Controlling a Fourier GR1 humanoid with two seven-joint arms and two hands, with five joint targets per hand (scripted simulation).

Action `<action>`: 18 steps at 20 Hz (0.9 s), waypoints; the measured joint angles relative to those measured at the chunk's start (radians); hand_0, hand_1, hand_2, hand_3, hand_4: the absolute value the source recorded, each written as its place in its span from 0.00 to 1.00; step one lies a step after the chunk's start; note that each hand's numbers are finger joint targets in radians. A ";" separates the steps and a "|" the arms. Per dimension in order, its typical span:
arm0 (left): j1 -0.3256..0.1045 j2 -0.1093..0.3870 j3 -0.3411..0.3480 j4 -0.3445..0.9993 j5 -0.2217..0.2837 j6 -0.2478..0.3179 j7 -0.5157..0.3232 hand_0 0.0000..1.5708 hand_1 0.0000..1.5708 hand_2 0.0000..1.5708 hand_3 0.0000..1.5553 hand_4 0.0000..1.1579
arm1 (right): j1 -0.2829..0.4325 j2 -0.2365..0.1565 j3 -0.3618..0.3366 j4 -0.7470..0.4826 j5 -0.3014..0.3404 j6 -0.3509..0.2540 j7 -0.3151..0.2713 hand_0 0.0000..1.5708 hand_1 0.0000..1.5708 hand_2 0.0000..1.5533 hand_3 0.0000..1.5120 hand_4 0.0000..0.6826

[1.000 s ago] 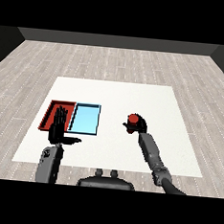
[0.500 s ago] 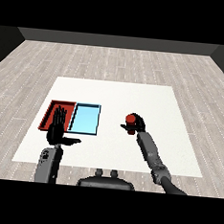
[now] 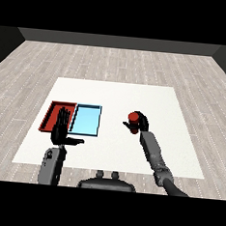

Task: Pick the red can and put it in the red box

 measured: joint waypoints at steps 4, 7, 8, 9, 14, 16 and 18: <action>0.029 0.004 -0.010 -0.038 0.001 -0.006 0.018 0.00 0.00 0.00 0.00 0.00 | 0.069 0.006 0.023 -0.173 -0.009 -0.007 0.043 0.98 0.98 0.94 0.91 0.85; 0.029 -0.001 -0.025 -0.031 -0.021 0.001 0.014 0.00 0.00 0.00 0.00 0.00 | 0.120 -0.005 0.037 -0.320 -0.018 -0.008 0.092 0.96 0.96 0.94 0.91 0.89; 0.016 0.009 -0.013 -0.031 -0.011 -0.004 0.026 0.00 0.00 0.00 0.00 0.00 | 0.134 -0.014 0.040 -0.357 -0.021 0.000 0.106 0.98 0.98 0.95 0.92 0.90; 0.023 0.008 -0.025 -0.044 -0.021 -0.002 0.030 0.00 0.00 0.00 0.00 0.00 | 0.144 -0.022 0.035 -0.385 -0.030 0.011 0.105 0.98 0.98 0.95 0.92 0.91; 0.002 -0.012 -0.084 -0.057 -0.041 0.001 0.062 0.00 0.00 0.00 0.00 0.00 | 0.205 -0.019 0.052 -0.591 -0.051 0.008 0.141 0.94 0.94 0.92 0.92 0.93; -0.004 -0.018 -0.111 -0.077 -0.053 0.009 0.101 0.00 0.00 0.00 0.00 0.00 | 0.226 -0.046 0.040 -0.675 -0.076 0.031 0.167 0.92 0.92 0.91 0.92 0.93; -0.010 -0.022 -0.134 -0.094 -0.061 0.022 0.130 0.00 0.00 0.00 0.00 0.00 | 0.260 -0.053 0.042 -0.751 -0.085 0.037 0.182 0.92 0.92 0.90 0.91 0.92</action>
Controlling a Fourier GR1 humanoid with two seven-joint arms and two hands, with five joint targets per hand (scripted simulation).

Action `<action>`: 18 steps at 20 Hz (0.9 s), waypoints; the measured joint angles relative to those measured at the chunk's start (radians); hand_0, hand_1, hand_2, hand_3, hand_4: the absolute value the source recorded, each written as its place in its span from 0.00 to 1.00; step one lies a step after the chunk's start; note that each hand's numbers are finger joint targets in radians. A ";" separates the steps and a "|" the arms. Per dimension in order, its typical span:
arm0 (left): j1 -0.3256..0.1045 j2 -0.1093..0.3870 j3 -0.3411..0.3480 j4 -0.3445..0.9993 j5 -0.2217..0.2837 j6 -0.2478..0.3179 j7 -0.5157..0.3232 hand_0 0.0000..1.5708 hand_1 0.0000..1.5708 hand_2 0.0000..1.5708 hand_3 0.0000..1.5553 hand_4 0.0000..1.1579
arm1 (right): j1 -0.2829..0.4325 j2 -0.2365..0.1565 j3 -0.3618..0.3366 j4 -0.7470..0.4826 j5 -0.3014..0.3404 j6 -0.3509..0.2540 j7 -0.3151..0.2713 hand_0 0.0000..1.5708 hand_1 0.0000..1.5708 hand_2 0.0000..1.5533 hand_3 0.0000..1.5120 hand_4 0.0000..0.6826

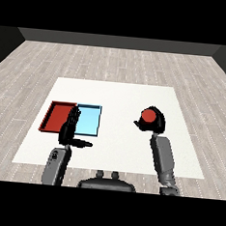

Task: Pick the red can and put it in the red box

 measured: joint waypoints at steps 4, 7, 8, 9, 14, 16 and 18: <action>-0.020 -0.003 -0.053 -0.021 -0.019 0.042 0.052 0.00 0.00 0.00 0.00 0.00 | 0.011 0.063 0.100 -0.077 0.042 -0.110 0.022 0.92 0.92 0.90 0.91 0.92; -0.055 -0.004 -0.087 0.023 -0.041 0.073 0.062 0.00 0.00 0.00 0.00 0.00 | -0.001 0.088 0.226 -0.087 0.052 -0.243 0.019 0.92 0.92 0.91 0.91 0.91; -0.056 -0.005 -0.112 0.019 -0.053 0.089 0.077 0.00 0.00 0.00 0.00 0.00 | -0.019 0.093 0.250 -0.084 0.052 -0.274 0.023 0.92 0.92 0.91 0.91 0.93; -0.057 -0.005 -0.126 0.014 -0.060 0.095 0.094 0.00 0.00 0.00 0.00 0.00 | -0.012 0.096 0.275 -0.095 0.053 -0.298 0.018 0.91 0.91 0.91 0.92 0.92; -0.123 -0.006 -0.186 0.086 -0.069 0.161 0.125 0.00 0.00 0.00 0.00 0.00 | -0.009 0.106 0.333 -0.130 0.055 -0.346 0.009 0.92 0.92 0.92 0.93 0.91; -0.146 -0.006 -0.221 0.127 -0.067 0.198 0.115 0.00 0.00 0.00 0.00 0.00 | -0.018 0.108 0.359 -0.117 0.047 -0.363 -0.009 0.92 0.92 0.92 0.92 0.91; -0.170 -0.006 -0.232 0.160 -0.052 0.208 0.118 0.00 0.00 0.00 0.00 0.00 | -0.007 0.109 0.384 -0.122 0.046 -0.376 -0.023 0.92 0.92 0.92 0.92 0.90</action>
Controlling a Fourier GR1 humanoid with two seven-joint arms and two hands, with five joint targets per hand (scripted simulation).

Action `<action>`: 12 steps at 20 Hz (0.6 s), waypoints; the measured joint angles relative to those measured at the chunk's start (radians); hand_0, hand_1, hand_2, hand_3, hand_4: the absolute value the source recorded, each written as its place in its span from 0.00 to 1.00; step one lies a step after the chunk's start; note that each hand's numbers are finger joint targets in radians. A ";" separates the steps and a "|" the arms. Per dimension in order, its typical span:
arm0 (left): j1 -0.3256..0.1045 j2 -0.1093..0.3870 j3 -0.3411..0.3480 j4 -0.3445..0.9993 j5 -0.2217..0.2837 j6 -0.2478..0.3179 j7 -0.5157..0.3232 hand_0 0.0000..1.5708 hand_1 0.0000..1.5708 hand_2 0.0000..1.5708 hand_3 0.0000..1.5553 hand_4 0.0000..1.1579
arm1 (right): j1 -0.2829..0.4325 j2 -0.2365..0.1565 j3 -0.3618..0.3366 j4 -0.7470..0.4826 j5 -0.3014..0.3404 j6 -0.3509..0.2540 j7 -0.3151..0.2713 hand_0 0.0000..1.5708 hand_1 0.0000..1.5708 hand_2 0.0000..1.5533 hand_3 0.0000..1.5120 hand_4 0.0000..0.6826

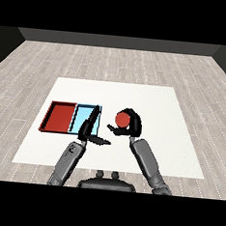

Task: Pick the red can and put it in the red box

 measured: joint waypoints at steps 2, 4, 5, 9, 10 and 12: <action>-0.023 0.000 -0.018 0.051 0.014 0.023 -0.015 0.00 0.00 0.00 0.00 0.00 | 0.013 0.001 0.020 -0.029 0.008 -0.009 0.005 0.92 0.92 0.93 0.92 0.92; -0.007 0.000 -0.035 0.049 0.013 0.024 -0.008 0.00 0.00 0.00 0.00 0.00 | 0.014 -0.001 0.010 -0.053 0.017 0.005 0.021 0.92 0.92 0.93 0.92 0.95; -0.006 0.000 -0.057 0.038 0.015 0.044 0.009 0.00 0.00 0.00 0.00 0.00 | 0.018 0.000 0.006 -0.062 0.019 0.013 0.023 0.92 0.92 0.93 0.92 0.95; -0.017 0.000 -0.059 0.090 0.031 0.048 -0.014 0.00 0.00 0.00 0.00 0.00 | 0.015 0.001 0.025 -0.067 0.014 0.009 0.012 0.94 0.94 0.93 0.92 0.96; -0.014 0.000 -0.073 0.107 0.042 0.059 -0.034 0.00 0.00 0.00 0.00 0.00 | 0.010 0.001 0.029 -0.052 0.002 0.004 -0.007 0.93 0.93 0.93 0.92 0.96; -0.025 0.000 -0.088 0.123 0.059 0.078 -0.031 0.00 0.00 0.00 0.00 0.00 | -0.005 0.001 0.032 -0.025 -0.009 -0.003 -0.029 0.93 0.93 0.92 0.92 0.96</action>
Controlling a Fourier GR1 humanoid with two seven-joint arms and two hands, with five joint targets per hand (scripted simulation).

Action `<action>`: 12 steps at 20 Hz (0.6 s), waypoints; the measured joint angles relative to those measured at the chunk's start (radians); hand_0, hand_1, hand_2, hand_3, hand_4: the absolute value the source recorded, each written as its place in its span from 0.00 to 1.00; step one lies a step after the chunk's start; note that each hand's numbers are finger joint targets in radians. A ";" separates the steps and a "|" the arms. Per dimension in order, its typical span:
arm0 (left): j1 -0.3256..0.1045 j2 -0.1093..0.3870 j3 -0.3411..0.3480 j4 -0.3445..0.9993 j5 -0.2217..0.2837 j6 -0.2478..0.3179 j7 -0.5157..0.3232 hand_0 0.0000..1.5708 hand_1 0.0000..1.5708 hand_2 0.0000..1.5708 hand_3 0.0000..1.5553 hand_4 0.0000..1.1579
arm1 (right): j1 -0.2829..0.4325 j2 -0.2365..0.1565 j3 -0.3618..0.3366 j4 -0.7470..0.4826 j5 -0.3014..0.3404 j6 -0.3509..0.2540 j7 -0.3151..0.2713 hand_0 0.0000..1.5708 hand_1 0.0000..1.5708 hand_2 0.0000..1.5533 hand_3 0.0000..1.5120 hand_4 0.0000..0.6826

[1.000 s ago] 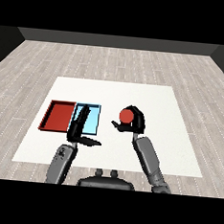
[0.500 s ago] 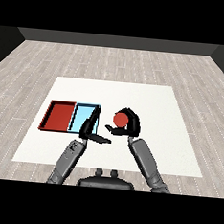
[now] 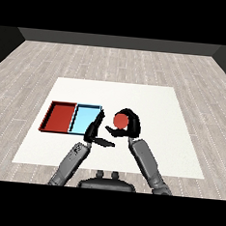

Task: Pick the red can and put it in the red box

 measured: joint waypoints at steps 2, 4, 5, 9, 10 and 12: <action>-0.027 0.000 -0.008 0.020 0.016 0.015 0.009 0.00 0.00 0.00 0.00 0.00 | 0.006 0.000 0.014 -0.011 0.007 -0.008 0.001 0.93 0.93 0.92 0.92 0.97; -0.051 0.000 -0.025 0.038 0.037 0.035 0.010 0.00 0.00 0.00 0.00 0.00 | 0.003 -0.004 0.010 -0.013 0.004 0.000 0.003 0.93 0.93 0.92 0.92 0.97; -0.046 0.000 -0.023 0.036 0.037 0.031 0.010 0.00 0.00 0.00 0.00 0.00 | 0.008 -0.003 0.031 -0.017 0.007 -0.013 -0.001 0.94 0.94 0.92 0.92 0.97; -0.054 0.000 -0.055 0.070 0.070 0.053 -0.013 0.00 0.00 0.00 0.00 0.00 | 0.008 -0.001 0.051 -0.003 -0.011 -0.023 -0.029 0.93 0.93 0.93 0.92 0.98; -0.054 0.000 -0.066 0.069 0.076 0.063 -0.016 0.00 0.00 0.00 0.00 0.00 | 0.000 -0.001 0.068 0.003 -0.022 -0.040 -0.037 0.92 0.92 0.92 0.92 0.97; -0.055 0.000 -0.089 0.076 0.090 0.076 -0.030 0.00 0.00 0.00 0.00 0.00 | 0.014 0.000 0.088 -0.036 -0.019 -0.048 -0.015 0.93 0.93 0.92 0.93 0.96</action>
